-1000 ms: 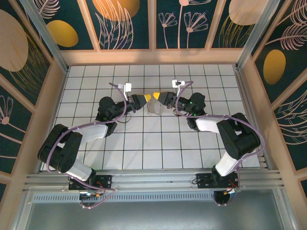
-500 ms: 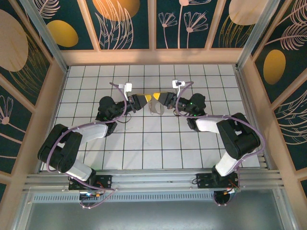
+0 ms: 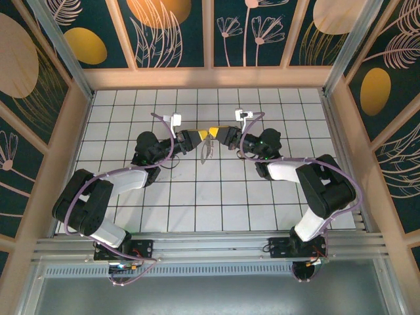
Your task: Put the keys on the keyring
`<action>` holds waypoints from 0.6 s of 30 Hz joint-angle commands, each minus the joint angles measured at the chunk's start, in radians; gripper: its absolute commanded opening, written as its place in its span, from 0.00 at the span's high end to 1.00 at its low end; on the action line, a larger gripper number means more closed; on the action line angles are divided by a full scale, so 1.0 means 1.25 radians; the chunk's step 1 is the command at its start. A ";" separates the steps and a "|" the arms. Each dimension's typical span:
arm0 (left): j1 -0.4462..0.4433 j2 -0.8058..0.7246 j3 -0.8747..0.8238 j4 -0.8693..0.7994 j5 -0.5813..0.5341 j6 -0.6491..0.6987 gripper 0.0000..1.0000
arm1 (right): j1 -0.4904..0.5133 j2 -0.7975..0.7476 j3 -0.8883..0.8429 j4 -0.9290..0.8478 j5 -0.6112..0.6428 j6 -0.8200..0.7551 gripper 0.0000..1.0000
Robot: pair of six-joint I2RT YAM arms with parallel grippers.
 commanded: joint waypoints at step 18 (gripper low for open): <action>-0.007 -0.053 0.147 -0.203 0.098 0.278 1.00 | -0.106 -0.226 0.016 -0.299 -0.058 -0.209 0.52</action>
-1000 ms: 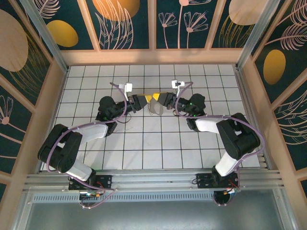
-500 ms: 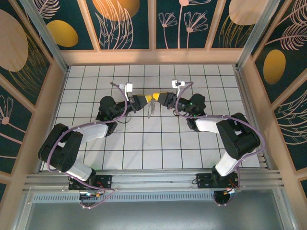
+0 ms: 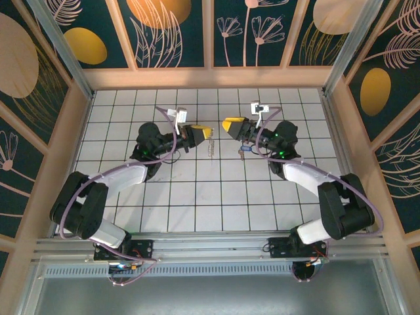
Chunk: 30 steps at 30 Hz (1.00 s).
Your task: Put the keys on the keyring
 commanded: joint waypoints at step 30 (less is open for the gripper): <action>-0.004 0.040 0.085 0.122 0.098 -0.082 1.00 | 0.028 0.035 0.023 0.165 -0.065 0.024 0.59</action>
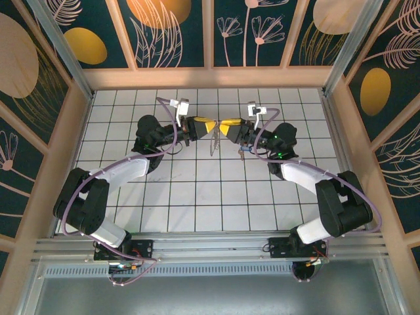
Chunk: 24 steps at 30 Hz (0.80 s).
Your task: Put the keys on the keyring
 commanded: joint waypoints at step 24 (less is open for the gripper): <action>-0.007 -0.002 -0.030 0.096 0.025 -0.035 1.00 | 0.046 0.013 0.054 0.057 0.021 0.010 0.70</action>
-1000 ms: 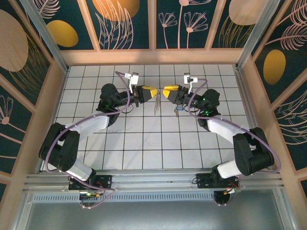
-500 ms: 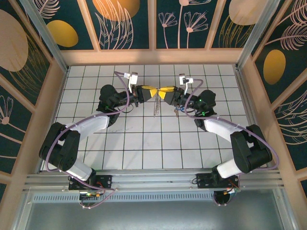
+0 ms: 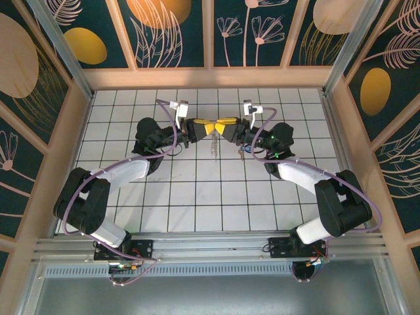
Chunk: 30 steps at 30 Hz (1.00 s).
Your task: Put the keys on the keyring
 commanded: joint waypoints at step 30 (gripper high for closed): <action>-0.010 -0.108 -0.113 0.147 -0.272 -0.150 0.38 | 0.005 -0.058 -0.018 0.049 0.111 0.021 1.00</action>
